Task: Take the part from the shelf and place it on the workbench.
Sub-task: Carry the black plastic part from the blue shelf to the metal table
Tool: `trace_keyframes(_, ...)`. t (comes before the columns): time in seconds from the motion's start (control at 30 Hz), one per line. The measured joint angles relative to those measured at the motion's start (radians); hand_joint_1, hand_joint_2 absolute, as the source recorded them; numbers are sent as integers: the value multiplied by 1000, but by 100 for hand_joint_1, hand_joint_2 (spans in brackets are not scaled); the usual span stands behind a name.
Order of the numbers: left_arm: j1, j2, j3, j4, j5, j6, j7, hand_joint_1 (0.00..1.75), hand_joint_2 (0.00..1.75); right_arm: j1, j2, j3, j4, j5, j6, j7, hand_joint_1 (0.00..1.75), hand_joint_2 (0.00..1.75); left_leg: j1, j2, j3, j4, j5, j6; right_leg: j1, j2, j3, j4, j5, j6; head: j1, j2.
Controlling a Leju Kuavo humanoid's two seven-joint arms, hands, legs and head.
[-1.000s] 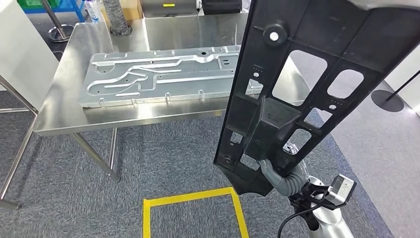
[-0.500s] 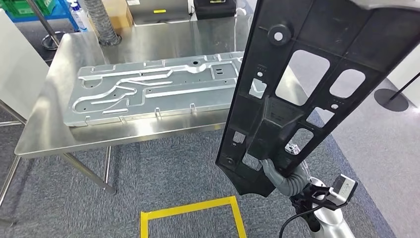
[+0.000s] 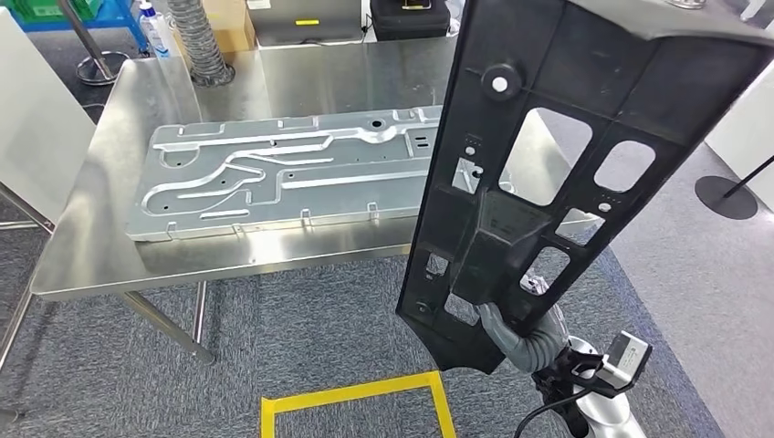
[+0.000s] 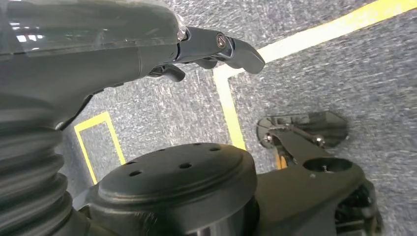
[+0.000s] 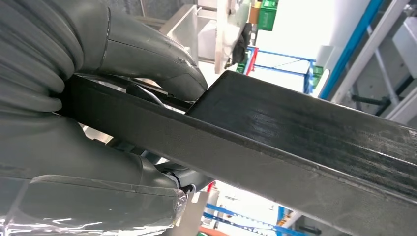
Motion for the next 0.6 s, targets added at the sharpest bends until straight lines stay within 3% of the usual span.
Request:
trace_keyframes(0.07, -1, 0, 0, 0, 1, 0, 1, 0, 175, 1, 0, 0, -5, 1, 0, 0, 175, 175, -3, 0, 3, 2, -9, -10, 6, -1, 31, -82, 30, -12, 0, 0)
trace_keyframes(0.2, -2, 0, 0, 0, 8, 1, 7, 0, 175, -3, 0, 0, -8, 2, 6, 1, 175, 175, -4, 1, 1, 14, -27, -30, 3, 1, 38, -100, 25, -34, 0, 0)
trace_keyframes(0.27, -3, 0, 0, 0, 13, 3, 9, 0, 175, -14, 0, 1, -6, -1, 14, 1, 175, 175, -2, 1, -36, 99, -78, -39, -1, -1, 45, -106, 25, -44, 0, 0)
trace_keyframes(0.33, -4, 0, 1, 0, 17, 4, 8, 0, 175, -23, 0, 2, -3, -4, 18, 1, 175, 175, -1, 1, -103, 236, -137, -44, 0, -2, 47, -106, 22, -48, 0, 0)
trace_keyframes(0.37, -6, 0, 2, 0, 17, 4, 8, 0, 175, -25, 0, 2, 0, -5, 19, 1, 175, 175, -1, 1, -126, 281, -147, -45, 1, -3, 49, -105, 20, -49, 0, 0)
trace_keyframes(0.4, -7, 1, 2, 0, 17, 4, 8, 0, 175, -26, 0, 2, 3, -5, 19, 1, 175, 175, 0, 1, -131, 290, -136, -45, 1, -3, 51, -105, 19, -49, 0, 0)
trace_keyframes(0.43, -8, 1, 2, 0, 17, 5, 8, 0, 175, -27, 0, 3, 5, -6, 19, 1, 175, 175, 0, 1, -116, 257, -107, -44, 1, -2, 54, -105, 17, -49, 0, 0)
trace_keyframes(0.5, -7, 1, 3, 0, 16, 9, 11, 0, 175, -30, 0, 3, 11, -11, 19, 3, 175, 175, 1, 1, -51, 120, -34, -37, 2, 2, 62, -104, 13, -44, 0, 0)
trace_keyframes(0.53, -6, 1, 3, 0, 16, 11, 12, 0, 175, -34, 0, 3, 15, -14, 18, 4, 175, 175, 0, 0, -23, 57, -13, -33, 3, 4, 63, -103, 12, -40, 0, 0)
trace_keyframes(0.6, -4, 0, 4, 0, 16, 13, 12, 0, 175, -42, -4, 2, 25, -22, 18, 8, 175, 175, -3, -1, -1, 3, -6, -23, 6, 5, 60, -101, 11, -30, 0, 0)
